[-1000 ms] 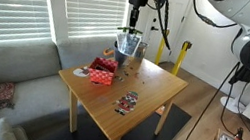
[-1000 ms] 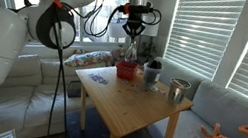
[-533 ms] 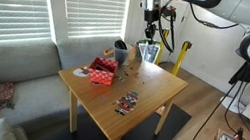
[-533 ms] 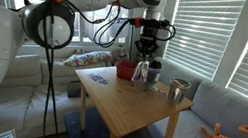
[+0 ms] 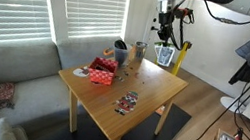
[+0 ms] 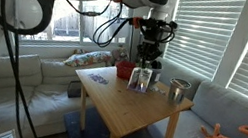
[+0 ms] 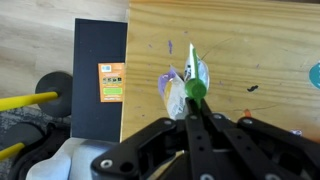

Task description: Pick up the two white packets with a green lid from the red basket and put them on the table

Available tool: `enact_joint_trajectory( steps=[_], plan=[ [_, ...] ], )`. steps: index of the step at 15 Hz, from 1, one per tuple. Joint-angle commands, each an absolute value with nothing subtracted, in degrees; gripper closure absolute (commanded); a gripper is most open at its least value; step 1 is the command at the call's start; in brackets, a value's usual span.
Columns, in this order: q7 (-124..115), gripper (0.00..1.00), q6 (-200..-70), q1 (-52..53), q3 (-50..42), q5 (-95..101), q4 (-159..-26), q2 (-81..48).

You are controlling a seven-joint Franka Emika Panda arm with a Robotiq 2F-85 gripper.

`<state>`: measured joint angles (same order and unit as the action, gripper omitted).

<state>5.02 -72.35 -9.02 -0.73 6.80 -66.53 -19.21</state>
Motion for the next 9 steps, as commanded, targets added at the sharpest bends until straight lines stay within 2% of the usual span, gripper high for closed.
enact_joint_trajectory(
  steps=[1, 9],
  plan=[
    [4.6, 0.99, -72.9, -9.3, -0.6, 5.5, -65.7, -20.1],
    [3.7, 0.99, -84.0, -8.1, -0.3, 7.0, -68.4, -22.0]
  ],
)
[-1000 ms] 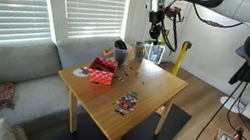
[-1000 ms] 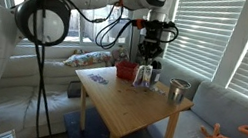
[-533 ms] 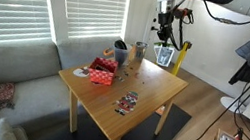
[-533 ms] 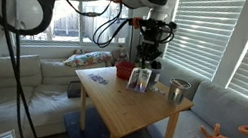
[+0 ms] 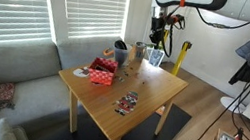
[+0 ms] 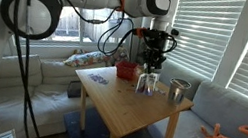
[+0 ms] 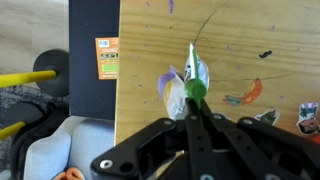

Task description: Pick up the two white packets with a green lid from the red basket and put them on the table

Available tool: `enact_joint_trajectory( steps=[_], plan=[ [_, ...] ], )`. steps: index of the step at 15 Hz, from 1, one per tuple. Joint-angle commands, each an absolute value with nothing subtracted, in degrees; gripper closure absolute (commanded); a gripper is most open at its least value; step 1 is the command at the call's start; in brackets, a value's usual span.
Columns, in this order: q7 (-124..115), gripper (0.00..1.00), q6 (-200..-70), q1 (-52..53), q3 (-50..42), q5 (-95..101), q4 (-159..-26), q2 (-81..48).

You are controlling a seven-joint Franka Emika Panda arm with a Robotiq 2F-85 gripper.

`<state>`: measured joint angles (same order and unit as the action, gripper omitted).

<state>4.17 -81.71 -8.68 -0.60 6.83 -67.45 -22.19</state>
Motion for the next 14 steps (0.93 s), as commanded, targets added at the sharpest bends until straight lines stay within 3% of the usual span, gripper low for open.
enact_joint_trajectory(
  steps=[1, 2, 12, 13, 14],
  plan=[
    [4.2, 0.84, -84.4, -7.8, -0.1, 7.6, -68.5, -22.2],
    [4.5, 0.70, -84.7, -7.6, 0.0, 7.6, -68.5, -22.4],
    [8.9, 0.03, -93.6, -7.1, 0.4, 7.9, -71.4, -16.9],
    [6.9, 0.21, -90.6, -7.2, -0.1, 7.1, -67.6, -20.4],
    [7.6, 0.14, -91.5, -7.2, 0.0, 7.1, -67.7, -19.8]
  ],
)
